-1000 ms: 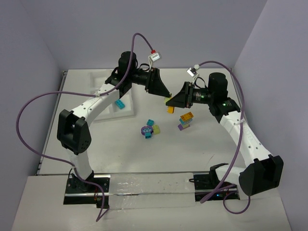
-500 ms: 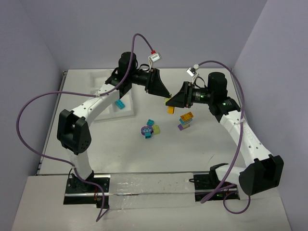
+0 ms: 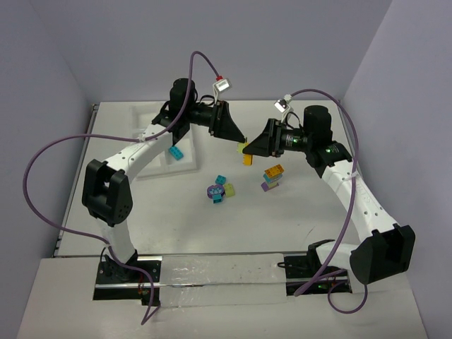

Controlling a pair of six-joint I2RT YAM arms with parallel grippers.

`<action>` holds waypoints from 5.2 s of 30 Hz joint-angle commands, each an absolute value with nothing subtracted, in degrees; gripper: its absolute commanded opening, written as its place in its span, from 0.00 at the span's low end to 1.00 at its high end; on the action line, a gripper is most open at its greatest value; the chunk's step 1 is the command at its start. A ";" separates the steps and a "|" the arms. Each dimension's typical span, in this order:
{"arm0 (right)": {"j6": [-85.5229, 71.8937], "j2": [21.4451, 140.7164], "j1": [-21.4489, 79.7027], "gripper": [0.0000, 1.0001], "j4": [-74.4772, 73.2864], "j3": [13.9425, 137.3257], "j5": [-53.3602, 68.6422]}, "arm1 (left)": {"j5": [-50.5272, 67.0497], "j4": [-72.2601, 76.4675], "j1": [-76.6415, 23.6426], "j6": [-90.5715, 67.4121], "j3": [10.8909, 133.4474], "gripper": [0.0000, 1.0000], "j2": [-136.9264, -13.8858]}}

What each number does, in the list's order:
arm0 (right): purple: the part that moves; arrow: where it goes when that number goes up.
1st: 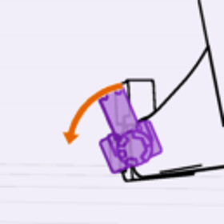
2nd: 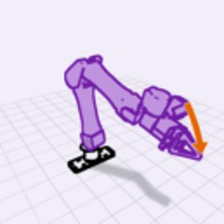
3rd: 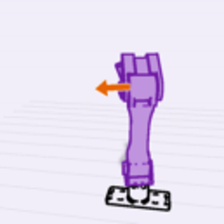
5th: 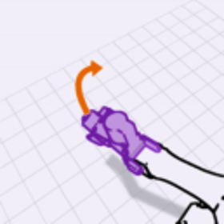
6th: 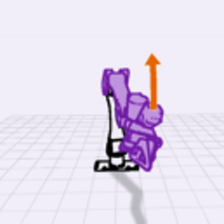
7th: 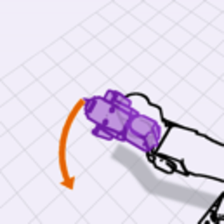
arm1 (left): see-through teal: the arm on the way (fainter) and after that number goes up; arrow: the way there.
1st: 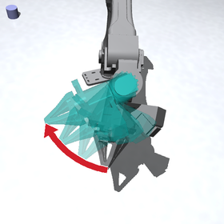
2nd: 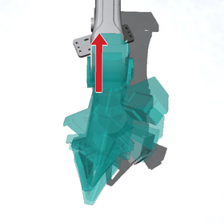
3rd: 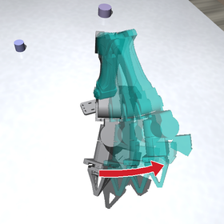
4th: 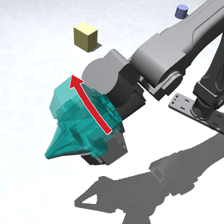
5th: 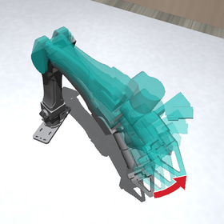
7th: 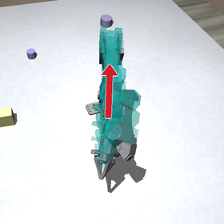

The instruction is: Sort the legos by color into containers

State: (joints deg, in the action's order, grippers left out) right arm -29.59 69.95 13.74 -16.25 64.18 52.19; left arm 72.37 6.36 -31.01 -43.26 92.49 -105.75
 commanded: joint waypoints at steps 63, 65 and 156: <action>-26.81 68.41 13.02 0.00 -17.74 65.11 45.35 | -0.10 -43.49 -5.45 -27.81 111.09 0.00 -112.86; -26.81 68.55 13.10 0.00 -17.67 65.04 45.35 | -3.35 -43.31 -5.45 -28.15 111.09 0.00 -112.94; -30.15 72.25 16.26 0.00 -10.02 65.65 57.22 | 72.82 23.58 -30.13 -54.47 88.80 0.69 -102.99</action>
